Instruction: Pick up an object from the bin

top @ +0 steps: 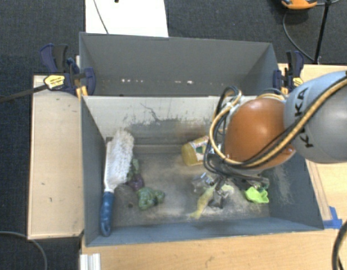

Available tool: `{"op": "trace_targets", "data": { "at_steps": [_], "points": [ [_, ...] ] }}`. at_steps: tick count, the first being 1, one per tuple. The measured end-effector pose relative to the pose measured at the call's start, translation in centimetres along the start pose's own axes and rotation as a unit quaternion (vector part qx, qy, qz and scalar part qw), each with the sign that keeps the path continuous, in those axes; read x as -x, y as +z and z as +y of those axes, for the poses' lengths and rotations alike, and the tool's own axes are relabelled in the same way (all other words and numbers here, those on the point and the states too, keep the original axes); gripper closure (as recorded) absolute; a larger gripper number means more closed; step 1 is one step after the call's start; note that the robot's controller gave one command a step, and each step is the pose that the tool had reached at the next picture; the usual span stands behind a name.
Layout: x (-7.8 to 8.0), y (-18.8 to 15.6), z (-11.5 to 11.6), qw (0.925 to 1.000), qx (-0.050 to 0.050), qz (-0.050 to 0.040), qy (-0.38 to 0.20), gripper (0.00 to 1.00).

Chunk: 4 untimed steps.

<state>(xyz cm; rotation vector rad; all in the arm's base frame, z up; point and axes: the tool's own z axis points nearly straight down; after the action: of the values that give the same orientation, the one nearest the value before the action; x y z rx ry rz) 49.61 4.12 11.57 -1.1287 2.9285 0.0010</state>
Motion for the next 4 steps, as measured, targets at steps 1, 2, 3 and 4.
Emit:
{"op": "trace_targets", "data": {
  "at_steps": [1,2,3,4],
  "points": [
    [0.0,-0.7,0.0,1.0000,0.000,-0.0006,0.001,1.00],
    [0.0,-1.3,0.0,1.0000,0.001,0.0006,0.002,1.00],
    [0.0,-2.7,0.1,1.0000,0.002,0.0028,0.002,1.00],
    [0.0,-4.8,0.1,1.0000,0.002,0.0027,0.002,1.00]
  ]
}}
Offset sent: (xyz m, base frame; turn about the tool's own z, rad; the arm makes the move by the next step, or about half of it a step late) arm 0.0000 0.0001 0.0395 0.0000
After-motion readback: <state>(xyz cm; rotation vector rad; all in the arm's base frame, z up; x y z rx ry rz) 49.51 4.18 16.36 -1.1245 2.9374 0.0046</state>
